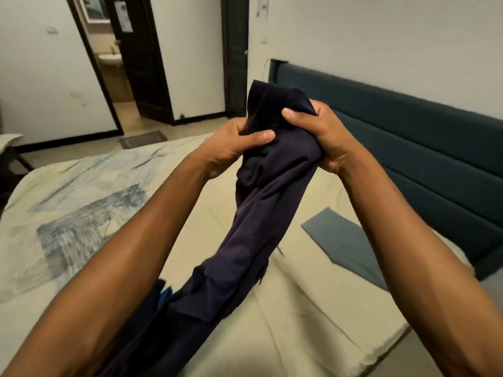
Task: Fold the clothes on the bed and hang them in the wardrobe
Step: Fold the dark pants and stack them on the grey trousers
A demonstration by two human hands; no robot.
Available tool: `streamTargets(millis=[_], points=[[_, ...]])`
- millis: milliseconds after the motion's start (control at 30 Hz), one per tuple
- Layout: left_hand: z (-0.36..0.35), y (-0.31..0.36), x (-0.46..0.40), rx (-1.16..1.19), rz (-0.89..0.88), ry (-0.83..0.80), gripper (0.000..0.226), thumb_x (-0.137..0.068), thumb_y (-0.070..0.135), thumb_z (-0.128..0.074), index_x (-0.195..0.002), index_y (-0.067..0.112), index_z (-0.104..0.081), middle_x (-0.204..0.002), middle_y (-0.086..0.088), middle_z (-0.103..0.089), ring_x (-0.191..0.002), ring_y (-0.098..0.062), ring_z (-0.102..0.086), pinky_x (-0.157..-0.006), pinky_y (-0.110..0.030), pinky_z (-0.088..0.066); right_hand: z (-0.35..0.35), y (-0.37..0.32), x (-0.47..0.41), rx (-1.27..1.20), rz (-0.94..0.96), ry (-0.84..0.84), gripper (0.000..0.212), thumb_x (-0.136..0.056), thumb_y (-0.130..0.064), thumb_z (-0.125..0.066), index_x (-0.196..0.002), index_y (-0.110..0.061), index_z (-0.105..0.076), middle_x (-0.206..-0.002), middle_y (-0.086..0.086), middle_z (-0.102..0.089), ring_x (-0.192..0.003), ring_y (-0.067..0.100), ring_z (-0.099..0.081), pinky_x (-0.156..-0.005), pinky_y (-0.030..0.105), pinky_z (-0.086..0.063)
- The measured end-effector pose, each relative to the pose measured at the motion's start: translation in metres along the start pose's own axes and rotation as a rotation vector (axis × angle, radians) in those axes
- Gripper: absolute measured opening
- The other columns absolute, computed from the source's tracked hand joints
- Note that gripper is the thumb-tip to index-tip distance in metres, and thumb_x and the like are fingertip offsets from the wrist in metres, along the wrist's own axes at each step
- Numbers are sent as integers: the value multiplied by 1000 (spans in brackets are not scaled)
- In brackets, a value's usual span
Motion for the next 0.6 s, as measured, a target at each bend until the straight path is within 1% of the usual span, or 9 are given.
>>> streamTargets(millis=[67,100,167,267,333,400,500,533,600], points=[[-14,27,-30,-39,-98,64,12,-94,22,-66,-100,12,-67,-94,2,-73,-93,-12,-69,-83,-26,-54,27,-22,-6,13,69,70,25,-97,-11,-59,-119,0,-62,-112,17,-70,-103,27,-67,-92,38,-54],[-22,43,-45,-73,-152,103,10,-96,23,-64,-94,14,-66,-87,5,-72,-87,-10,-67,-79,-25,-53,41,-34,-8,32,104,103,29,-98,-12,-59,-123,2,-60,-116,18,-69,-106,28,-67,-94,38,-53],[-41,86,-75,-180,-299,163,16,-97,28,-64,-86,16,-63,-79,7,-66,-77,-7,-62,-73,-24,-49,69,-65,-16,72,194,163,29,-99,-13,-58,-124,1,-60,-117,17,-69,-108,27,-67,-93,36,-53],[-68,148,-113,-362,-508,190,22,-93,38,-63,-88,17,-61,-80,3,-57,-75,-7,-54,-69,-29,-42,104,-115,-25,112,332,273,23,-98,-13,-60,-118,-2,-63,-111,13,-72,-105,26,-69,-93,38,-55],[-82,188,-135,-505,-604,211,27,-88,47,-61,-80,22,-58,-74,6,-52,-70,-7,-49,-65,-31,-37,125,-148,-29,145,411,321,24,-96,-14,-63,-117,-3,-63,-111,14,-72,-105,28,-69,-94,41,-55],[-93,217,-155,-622,-649,245,29,-86,50,-59,-75,24,-55,-68,8,-49,-66,-7,-47,-63,-31,-35,144,-174,-33,176,449,314,31,-93,-15,-67,-121,-3,-60,-116,16,-71,-108,29,-68,-97,44,-54],[-106,237,-183,-749,-643,274,27,-93,40,-61,-76,21,-55,-64,11,-49,-60,-2,-46,-58,-25,-36,169,-198,-38,237,471,348,40,-85,-13,-74,-119,-2,-57,-116,16,-69,-106,27,-68,-97,43,-54],[-109,236,-189,-774,-621,269,29,-94,40,-62,-73,22,-54,-64,10,-49,-58,-1,-45,-56,-22,-35,175,-201,-39,254,472,374,38,-83,-14,-75,-115,-3,-57,-112,14,-69,-103,24,-69,-94,41,-55],[-116,230,-199,-806,-583,227,37,-92,45,-65,-66,22,-52,-62,10,-48,-57,0,-42,-51,-18,-32,187,-200,-36,296,442,377,31,-86,-13,-73,-112,-3,-59,-106,12,-70,-96,20,-69,-88,36,-57]])
Point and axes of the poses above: each hand's wrist, its own x-axis away from the middle knuckle, its own z-axis out of the back of the hand, y = z × x, the point moved 1 cm from there along -x, towards the middle knuckle
